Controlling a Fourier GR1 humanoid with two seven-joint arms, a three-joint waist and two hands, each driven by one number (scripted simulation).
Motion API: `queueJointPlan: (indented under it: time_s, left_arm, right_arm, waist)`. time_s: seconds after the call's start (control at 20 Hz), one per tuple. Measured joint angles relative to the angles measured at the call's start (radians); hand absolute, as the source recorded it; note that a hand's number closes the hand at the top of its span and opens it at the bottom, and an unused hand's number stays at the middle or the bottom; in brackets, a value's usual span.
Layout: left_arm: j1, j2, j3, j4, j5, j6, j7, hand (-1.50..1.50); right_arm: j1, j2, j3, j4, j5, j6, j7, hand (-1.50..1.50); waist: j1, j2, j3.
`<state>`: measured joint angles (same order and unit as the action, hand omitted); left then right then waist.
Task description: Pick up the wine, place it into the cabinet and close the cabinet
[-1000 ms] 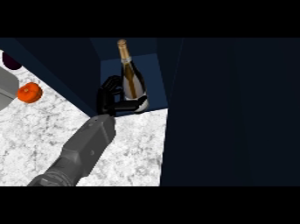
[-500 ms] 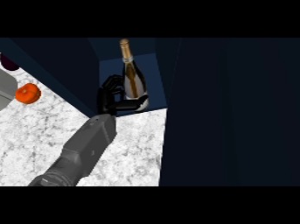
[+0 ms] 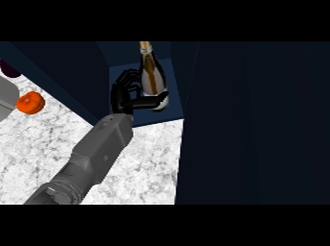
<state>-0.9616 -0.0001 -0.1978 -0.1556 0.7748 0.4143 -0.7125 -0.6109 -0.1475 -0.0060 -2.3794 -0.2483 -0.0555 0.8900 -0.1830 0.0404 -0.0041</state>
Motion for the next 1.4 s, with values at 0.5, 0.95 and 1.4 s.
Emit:
queueJointPlan:
  time_s: [0.5,0.95,1.4]
  left_arm:
    - [-0.088,0.000,-0.010,0.013,0.028,0.057,0.036,1.50]
    - [-0.163,0.000,0.010,0.057,0.049,0.071,0.105,1.50]
    - [-0.203,0.031,-0.028,0.124,-0.004,0.123,0.112,1.50]
  right_arm:
    - [0.025,-0.006,-0.022,-0.002,-0.006,0.014,-0.017,-1.50]
    - [0.035,-0.014,-0.043,0.002,-0.009,0.023,-0.029,-1.50]
    - [0.047,-0.018,-0.046,0.000,-0.012,0.036,-0.039,-1.50]
  waist:
    - [0.012,0.003,0.002]
    - [0.028,0.010,0.002]
    - [0.029,0.017,0.003]
